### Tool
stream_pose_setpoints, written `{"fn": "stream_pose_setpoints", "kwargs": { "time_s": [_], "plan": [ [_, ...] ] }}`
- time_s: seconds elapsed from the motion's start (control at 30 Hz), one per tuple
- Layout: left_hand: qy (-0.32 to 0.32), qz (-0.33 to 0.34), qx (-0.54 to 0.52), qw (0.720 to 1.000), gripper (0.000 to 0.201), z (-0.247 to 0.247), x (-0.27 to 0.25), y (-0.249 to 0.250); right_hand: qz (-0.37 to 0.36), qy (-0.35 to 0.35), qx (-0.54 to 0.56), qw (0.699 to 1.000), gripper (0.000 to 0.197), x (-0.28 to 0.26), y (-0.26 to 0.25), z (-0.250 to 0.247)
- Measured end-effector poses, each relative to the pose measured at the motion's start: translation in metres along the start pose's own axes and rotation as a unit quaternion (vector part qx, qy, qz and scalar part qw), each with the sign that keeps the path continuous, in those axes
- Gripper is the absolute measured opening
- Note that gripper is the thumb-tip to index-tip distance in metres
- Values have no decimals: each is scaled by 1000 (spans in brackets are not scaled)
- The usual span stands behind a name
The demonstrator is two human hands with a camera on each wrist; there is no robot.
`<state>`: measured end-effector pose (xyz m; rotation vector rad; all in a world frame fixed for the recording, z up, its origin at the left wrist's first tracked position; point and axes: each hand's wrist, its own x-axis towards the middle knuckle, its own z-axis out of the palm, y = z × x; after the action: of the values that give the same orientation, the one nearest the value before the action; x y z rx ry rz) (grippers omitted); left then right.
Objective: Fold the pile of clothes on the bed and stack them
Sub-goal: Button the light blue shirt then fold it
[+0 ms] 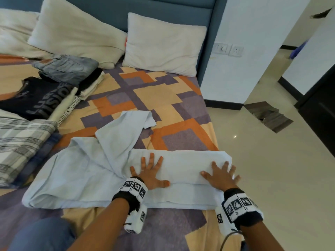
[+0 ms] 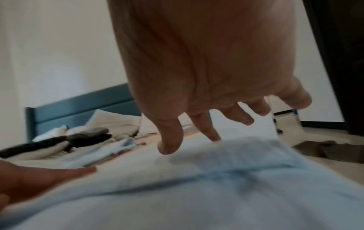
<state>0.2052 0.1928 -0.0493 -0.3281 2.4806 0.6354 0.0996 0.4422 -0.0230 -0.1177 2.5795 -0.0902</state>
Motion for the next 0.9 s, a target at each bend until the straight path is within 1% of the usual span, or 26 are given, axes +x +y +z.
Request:
{"fn": "stream_pose_setpoints", "kwargs": {
  "time_s": [0.03, 0.07, 0.1, 0.13, 0.17, 0.2, 0.23, 0.27, 0.3, 0.33, 0.37, 0.4, 0.43, 0.47, 0.5, 0.53, 0.57, 0.6, 0.63, 0.67, 0.7, 0.73, 0.77, 0.8, 0.83, 0.9],
  "plan": [
    [-29, 16, -36, 999, 140, -6, -9, -2, -12, 21, -3, 1000, 73, -3, -13, 1],
    [-59, 39, -112, 991, 128, -16, -20, -7, -51, 46, 9, 998, 74, -7, -27, 0],
    [-64, 61, -217, 972, 104, -27, -31, -12, -116, 73, 45, 990, 79, -10, -40, 0],
    [-38, 57, -349, 934, 66, -39, -40, -23, -190, 95, 108, 971, 81, -13, -60, 2],
    [-4, 27, -481, 876, 32, -55, -48, -34, -247, 106, 185, 945, 70, -16, -81, 3],
    [41, 2, -574, 818, 16, -69, -53, -51, -275, 100, 265, 919, 51, -21, -105, 4],
    [127, -16, -608, 783, 13, -82, -56, -74, -275, 68, 337, 898, 33, -27, -134, 5],
    [234, -35, -573, 784, 14, -93, -55, -96, -265, 24, 409, 873, 23, -29, -157, 6],
    [331, -60, -468, 817, 17, -102, -49, -122, -243, -21, 472, 847, 17, -32, -182, 8],
    [388, -80, -350, 849, 22, -112, -47, -146, -215, -57, 521, 824, 16, -28, -204, 14],
    [397, -82, -246, 881, 31, -120, -46, -164, -182, -79, 548, 813, 17, -22, -225, 22],
    [372, -64, -158, 913, 41, -125, -43, -180, -142, -92, 561, 810, 20, -16, -244, 30],
    [334, -46, -88, 937, 49, -128, -42, -187, -96, -95, 565, 814, 21, -11, -258, 36],
    [297, -33, -35, 954, 53, -131, -39, -193, -56, -89, 572, 813, 19, -9, -270, 41],
    [266, -26, -2, 964, 56, -134, -36, -198, -30, -86, 591, 802, 14, -8, -278, 44],
    [248, -19, 7, 969, 58, -135, -33, -204, -17, -89, 624, 776, 11, -9, -284, 46],
    [249, -15, 4, 968, 57, -135, -30, -211, -13, -96, 659, 746, 15, -12, -286, 45],
    [265, -3, -11, 964, 54, -135, -28, -219, -16, -104, 693, 714, 18, -16, -283, 43],
    [278, 12, -50, 959, 52, -136, -29, -223, -26, -113, 726, 678, 19, -23, -279, 39],
    [292, 35, -98, 951, 50, -137, -29, -230, -43, -119, 761, 637, 19, -31, -272, 35],
    [296, 45, -144, 943, 48, -137, -33, -235, -70, -120, 792, 595, 20, -40, -262, 33],
    [287, 40, -179, 940, 42, -138, -39, -238, -102, -124, 808, 567, 21, -52, -251, 31],
    [277, 22, -189, 942, 33, -140, -44, -243, -134, -132, 808, 558, 20, -64, -239, 32],
    [266, 2, -176, 948, 23, -140, -48, -249, -158, -147, 789, 575, 17, -78, -227, 36],
    [240, -22, -149, 959, 18, -140, -52, -254, -172, -162, 752, 616, 15, -87, -214, 42],
    [182, -74, -107, 975, 14, -137, -60, -259, -185, -178, 641, 723, 10, -100, -192, 59]
  ]
}}
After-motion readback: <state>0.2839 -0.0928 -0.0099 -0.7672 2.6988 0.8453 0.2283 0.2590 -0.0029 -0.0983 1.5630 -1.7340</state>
